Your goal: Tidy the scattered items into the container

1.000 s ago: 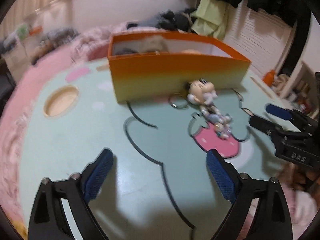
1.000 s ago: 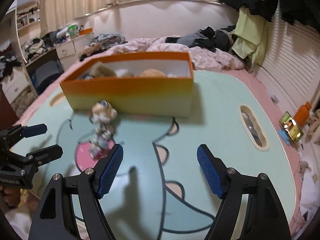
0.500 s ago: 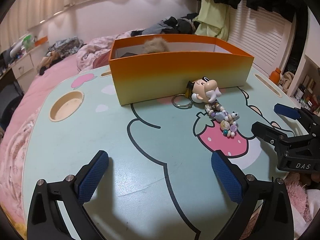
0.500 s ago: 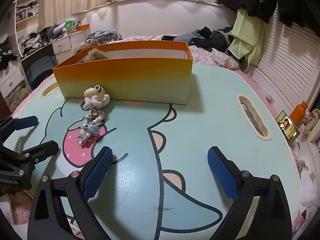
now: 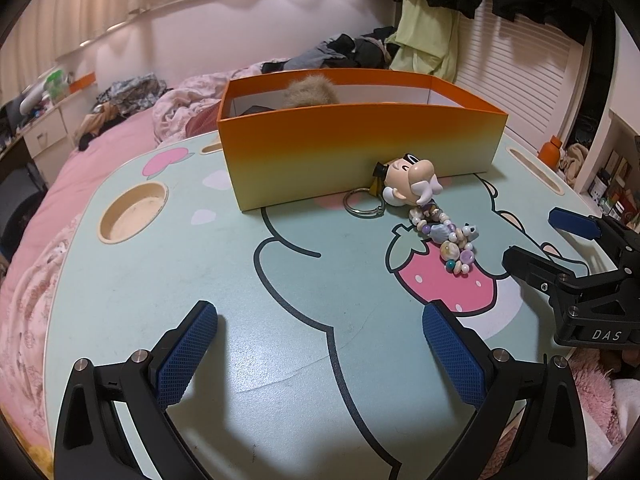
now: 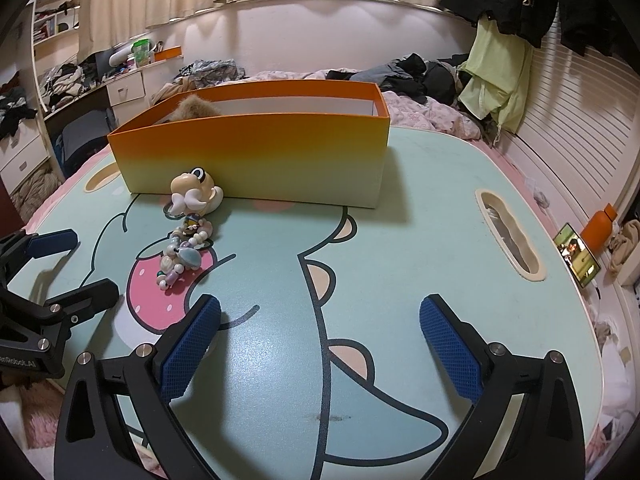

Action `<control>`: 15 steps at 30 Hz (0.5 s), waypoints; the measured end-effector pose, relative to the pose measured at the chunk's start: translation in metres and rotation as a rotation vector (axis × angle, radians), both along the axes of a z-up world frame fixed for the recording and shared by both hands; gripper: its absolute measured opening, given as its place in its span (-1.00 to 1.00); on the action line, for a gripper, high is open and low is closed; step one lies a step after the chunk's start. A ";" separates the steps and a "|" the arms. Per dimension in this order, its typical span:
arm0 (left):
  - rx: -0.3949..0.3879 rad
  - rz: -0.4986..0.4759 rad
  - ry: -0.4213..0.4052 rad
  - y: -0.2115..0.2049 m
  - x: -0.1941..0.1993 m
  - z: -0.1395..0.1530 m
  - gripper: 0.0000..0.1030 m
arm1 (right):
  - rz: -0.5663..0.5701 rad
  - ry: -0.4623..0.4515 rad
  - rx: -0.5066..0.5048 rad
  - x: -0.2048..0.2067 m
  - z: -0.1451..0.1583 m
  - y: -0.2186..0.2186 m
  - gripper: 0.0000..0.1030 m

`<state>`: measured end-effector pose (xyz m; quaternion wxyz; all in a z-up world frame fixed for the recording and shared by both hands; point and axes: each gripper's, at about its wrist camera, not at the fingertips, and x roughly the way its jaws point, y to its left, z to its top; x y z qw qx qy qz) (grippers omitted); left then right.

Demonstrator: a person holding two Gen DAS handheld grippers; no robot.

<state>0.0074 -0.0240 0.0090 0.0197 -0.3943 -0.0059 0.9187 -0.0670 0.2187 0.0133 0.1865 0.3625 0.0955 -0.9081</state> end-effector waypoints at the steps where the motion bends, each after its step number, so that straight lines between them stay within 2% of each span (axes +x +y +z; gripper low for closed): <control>1: 0.000 0.000 0.000 0.000 0.001 0.000 0.99 | 0.000 0.000 0.000 0.000 0.000 0.000 0.94; 15: 0.000 0.000 0.001 0.000 0.002 0.000 0.99 | 0.000 0.001 0.000 0.001 0.000 0.000 0.94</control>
